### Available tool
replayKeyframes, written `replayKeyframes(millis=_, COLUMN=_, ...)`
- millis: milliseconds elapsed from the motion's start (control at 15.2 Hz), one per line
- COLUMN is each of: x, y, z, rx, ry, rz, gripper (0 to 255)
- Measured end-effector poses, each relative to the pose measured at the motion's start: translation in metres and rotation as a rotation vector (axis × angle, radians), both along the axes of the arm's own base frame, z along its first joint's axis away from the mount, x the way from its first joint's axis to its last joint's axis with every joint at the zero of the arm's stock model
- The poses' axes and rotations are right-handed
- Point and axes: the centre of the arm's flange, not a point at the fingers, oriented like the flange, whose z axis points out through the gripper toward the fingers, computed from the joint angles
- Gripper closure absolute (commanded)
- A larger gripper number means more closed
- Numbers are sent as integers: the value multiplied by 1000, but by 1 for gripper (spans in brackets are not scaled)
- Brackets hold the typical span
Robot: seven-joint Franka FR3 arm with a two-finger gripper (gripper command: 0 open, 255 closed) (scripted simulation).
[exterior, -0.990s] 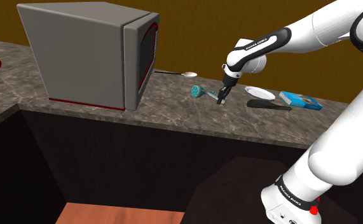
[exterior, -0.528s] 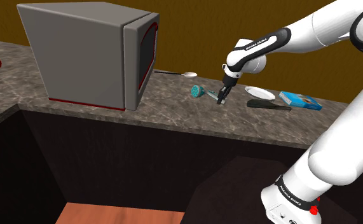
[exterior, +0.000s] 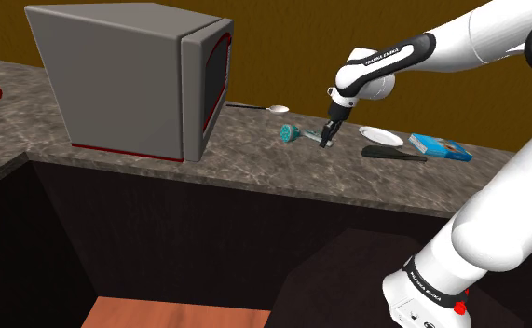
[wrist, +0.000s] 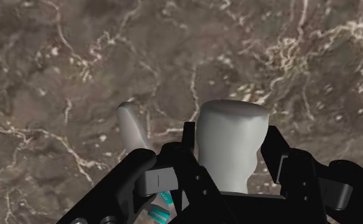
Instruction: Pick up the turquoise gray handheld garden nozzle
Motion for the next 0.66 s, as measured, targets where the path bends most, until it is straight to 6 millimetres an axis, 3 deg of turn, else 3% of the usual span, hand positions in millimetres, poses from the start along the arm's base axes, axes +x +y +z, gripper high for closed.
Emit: replayKeyframes(millis=660, x=0, y=0, z=50, rx=0, ry=0, rz=0, gripper=255)
